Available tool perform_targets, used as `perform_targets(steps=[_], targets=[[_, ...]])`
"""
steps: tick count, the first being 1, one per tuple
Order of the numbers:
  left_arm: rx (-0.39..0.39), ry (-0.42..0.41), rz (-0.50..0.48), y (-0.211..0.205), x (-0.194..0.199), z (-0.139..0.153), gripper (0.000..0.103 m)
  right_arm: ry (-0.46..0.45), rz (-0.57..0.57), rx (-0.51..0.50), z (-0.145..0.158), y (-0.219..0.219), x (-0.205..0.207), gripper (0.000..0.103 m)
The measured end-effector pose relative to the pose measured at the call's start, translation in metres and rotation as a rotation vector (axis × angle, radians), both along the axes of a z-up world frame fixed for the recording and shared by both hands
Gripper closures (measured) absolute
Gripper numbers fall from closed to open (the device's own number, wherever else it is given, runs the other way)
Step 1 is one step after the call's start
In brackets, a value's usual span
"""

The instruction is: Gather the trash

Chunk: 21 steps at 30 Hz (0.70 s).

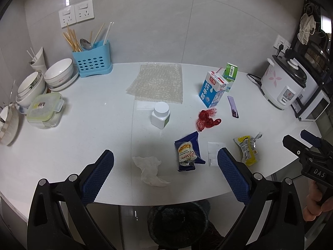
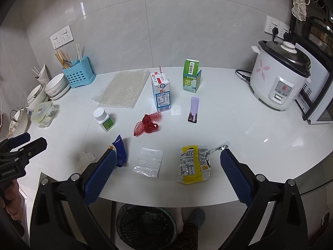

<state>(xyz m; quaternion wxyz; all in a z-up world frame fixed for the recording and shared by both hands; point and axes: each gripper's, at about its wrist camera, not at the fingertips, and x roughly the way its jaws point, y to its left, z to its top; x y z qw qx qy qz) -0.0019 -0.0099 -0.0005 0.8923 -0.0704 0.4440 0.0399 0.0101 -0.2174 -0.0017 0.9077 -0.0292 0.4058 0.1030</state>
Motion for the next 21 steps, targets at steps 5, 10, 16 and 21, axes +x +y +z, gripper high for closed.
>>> perform_targets(steps=[5,10,16,21], targets=[[0.004,0.000,-0.002,0.0001,0.0010,0.0002,0.006,-0.002,-0.001,-0.001,-0.0004,0.0006,-0.0004,0.007],[0.007,0.001,-0.002,0.0001,0.0012,-0.0003,0.006,-0.003,-0.002,-0.002,0.0003,0.0005,-0.0001,0.007],[0.008,0.001,-0.003,0.0007,0.0014,-0.0009,0.006,-0.003,-0.002,-0.001,0.0002,0.0008,0.0002,0.007],[0.010,0.002,-0.003,0.0009,0.0021,-0.0011,0.006,-0.003,-0.001,-0.001,0.0002,0.0007,0.0003,0.007]])
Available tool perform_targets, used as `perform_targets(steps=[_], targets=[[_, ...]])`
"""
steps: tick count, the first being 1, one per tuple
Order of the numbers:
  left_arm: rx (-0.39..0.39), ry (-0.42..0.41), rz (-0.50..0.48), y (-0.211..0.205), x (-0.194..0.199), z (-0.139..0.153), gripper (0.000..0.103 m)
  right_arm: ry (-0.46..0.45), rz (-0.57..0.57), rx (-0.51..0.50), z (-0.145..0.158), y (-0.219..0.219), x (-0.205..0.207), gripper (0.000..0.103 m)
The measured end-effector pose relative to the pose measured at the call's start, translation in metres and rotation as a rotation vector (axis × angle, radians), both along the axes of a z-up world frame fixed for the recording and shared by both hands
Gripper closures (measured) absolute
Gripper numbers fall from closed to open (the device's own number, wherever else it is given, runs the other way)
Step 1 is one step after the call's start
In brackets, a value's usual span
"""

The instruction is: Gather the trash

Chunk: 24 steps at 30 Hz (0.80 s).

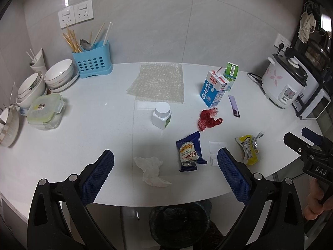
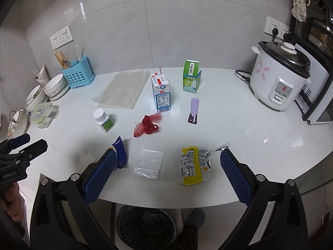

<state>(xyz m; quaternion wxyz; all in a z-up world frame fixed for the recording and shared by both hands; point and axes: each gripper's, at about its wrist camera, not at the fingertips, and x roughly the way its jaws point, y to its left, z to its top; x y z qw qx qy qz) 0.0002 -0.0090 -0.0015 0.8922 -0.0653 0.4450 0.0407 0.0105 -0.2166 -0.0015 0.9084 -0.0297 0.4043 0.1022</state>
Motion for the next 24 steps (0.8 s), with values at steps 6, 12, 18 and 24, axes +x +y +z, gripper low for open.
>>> perform_targets(steps=[6,12,18,24], targets=[[-0.002,0.001,-0.001,0.000,0.000,0.000,0.006,0.000,-0.003,0.000,0.000,0.000,0.001,0.007],[-0.001,0.001,-0.002,0.001,0.001,-0.001,0.006,0.000,-0.002,0.000,0.001,0.000,0.002,0.007],[-0.003,0.004,0.000,0.001,0.002,-0.002,0.006,0.003,-0.001,-0.006,0.001,0.001,0.005,0.007],[0.008,0.024,0.017,0.015,0.009,-0.022,0.006,0.028,0.018,-0.003,-0.010,0.014,0.017,0.007]])
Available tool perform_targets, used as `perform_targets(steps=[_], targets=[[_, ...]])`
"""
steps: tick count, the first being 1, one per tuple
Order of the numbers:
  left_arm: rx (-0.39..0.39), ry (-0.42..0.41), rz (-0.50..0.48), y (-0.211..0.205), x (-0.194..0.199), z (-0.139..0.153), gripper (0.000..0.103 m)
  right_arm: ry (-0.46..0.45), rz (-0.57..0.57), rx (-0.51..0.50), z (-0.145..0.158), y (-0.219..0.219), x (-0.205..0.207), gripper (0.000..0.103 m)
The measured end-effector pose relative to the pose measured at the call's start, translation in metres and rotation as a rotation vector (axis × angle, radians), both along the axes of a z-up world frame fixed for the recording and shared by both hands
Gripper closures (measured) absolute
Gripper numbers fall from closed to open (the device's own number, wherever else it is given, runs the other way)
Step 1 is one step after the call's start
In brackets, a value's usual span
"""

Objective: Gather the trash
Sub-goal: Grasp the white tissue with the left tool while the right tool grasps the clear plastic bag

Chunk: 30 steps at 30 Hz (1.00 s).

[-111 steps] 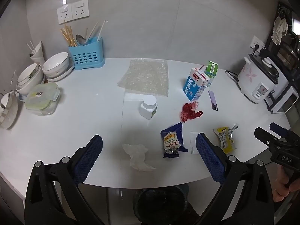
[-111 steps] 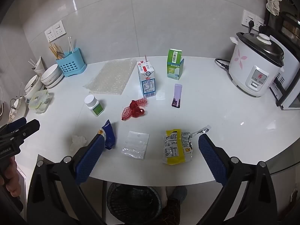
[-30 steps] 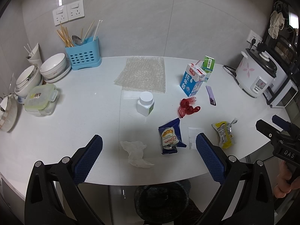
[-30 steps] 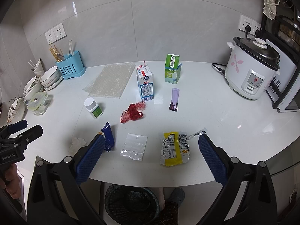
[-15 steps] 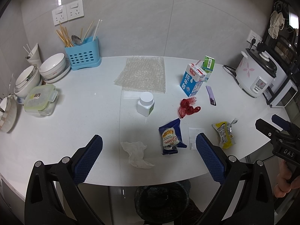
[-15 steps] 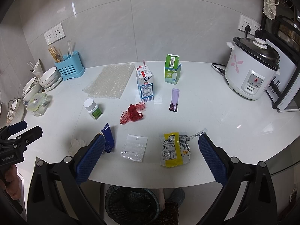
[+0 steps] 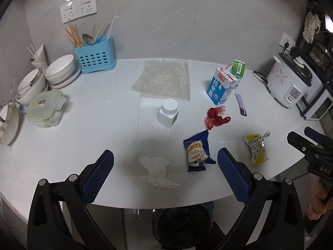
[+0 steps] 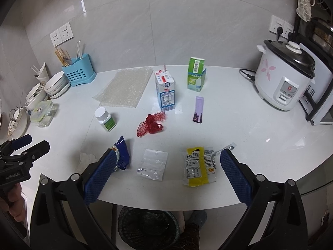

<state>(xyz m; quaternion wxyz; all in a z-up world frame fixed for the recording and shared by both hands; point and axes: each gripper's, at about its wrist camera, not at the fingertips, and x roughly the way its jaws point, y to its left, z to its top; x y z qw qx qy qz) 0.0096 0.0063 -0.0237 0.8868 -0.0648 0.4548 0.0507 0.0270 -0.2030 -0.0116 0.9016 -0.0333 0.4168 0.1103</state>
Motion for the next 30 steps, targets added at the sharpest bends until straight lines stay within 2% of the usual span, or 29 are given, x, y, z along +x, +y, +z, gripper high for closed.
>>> perform_targets(steps=[4,10,17,21,26,30], targets=[[0.016,0.047,0.018,0.015,0.009,-0.028,0.006,0.039,0.033,-0.005,-0.021,0.018,0.014,0.007],[0.028,0.104,0.024,0.028,0.020,-0.070,0.006,0.130,0.048,-0.051,-0.069,0.044,0.040,0.008],[0.010,0.179,0.009,0.026,0.035,-0.122,0.008,0.251,0.031,-0.111,-0.124,0.058,0.064,0.014],[0.011,0.205,0.003,0.024,0.039,-0.138,0.009,0.288,0.022,-0.129,-0.143,0.064,0.071,0.017],[-0.004,0.235,0.015,0.025,0.042,-0.147,0.016,0.330,0.012,-0.142,-0.158,0.066,0.078,0.023],[-0.007,0.259,0.003,0.022,0.047,-0.151,0.029,0.361,-0.003,-0.122,-0.165,0.065,0.084,0.026]])
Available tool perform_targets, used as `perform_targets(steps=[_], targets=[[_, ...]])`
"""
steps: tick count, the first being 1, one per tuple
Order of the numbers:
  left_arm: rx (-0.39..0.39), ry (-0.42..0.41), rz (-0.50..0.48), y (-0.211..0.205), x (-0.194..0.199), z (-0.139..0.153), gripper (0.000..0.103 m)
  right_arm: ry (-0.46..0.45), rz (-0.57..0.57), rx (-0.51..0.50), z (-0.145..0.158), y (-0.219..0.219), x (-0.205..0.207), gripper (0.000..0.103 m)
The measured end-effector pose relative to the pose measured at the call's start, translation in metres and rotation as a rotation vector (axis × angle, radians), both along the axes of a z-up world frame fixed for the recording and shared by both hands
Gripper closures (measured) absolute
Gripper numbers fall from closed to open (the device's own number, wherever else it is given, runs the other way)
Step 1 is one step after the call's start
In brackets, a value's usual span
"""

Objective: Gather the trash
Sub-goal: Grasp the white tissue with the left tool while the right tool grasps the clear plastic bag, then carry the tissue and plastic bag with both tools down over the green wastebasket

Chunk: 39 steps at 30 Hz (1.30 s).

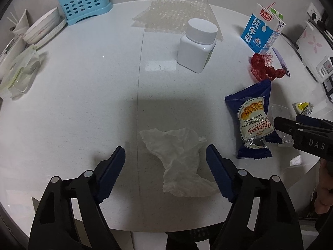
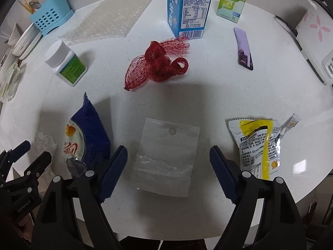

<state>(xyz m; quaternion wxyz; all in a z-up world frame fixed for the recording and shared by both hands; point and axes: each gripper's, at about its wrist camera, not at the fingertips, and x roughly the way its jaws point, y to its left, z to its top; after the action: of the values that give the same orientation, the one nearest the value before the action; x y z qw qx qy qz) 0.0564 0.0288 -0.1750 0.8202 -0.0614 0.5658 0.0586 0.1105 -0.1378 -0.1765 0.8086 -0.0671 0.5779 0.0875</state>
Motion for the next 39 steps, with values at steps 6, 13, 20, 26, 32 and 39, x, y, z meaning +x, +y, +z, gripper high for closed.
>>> perform_targets(steps=[6,13,20,26,32,39], targets=[[0.003,0.032,-0.006,-0.004,0.002,-0.004,0.047,0.012,-0.007,-0.002,-0.006,0.004,0.006,0.030],[-0.005,0.050,-0.018,-0.008,0.003,-0.001,0.089,-0.001,-0.004,-0.020,-0.003,0.009,0.000,0.046],[-0.017,0.049,-0.006,-0.009,0.000,-0.001,0.095,-0.001,0.010,-0.011,-0.001,0.006,0.002,0.080],[-0.016,0.044,0.036,-0.006,-0.004,0.003,0.095,0.046,0.057,0.026,0.002,0.004,0.008,0.096],[-0.015,0.023,0.113,-0.004,-0.006,0.014,0.095,0.032,0.113,0.055,0.017,-0.006,0.021,0.096],[0.004,-0.007,0.182,-0.011,0.000,0.032,0.095,0.001,0.177,0.101,0.039,-0.025,0.036,0.096]])
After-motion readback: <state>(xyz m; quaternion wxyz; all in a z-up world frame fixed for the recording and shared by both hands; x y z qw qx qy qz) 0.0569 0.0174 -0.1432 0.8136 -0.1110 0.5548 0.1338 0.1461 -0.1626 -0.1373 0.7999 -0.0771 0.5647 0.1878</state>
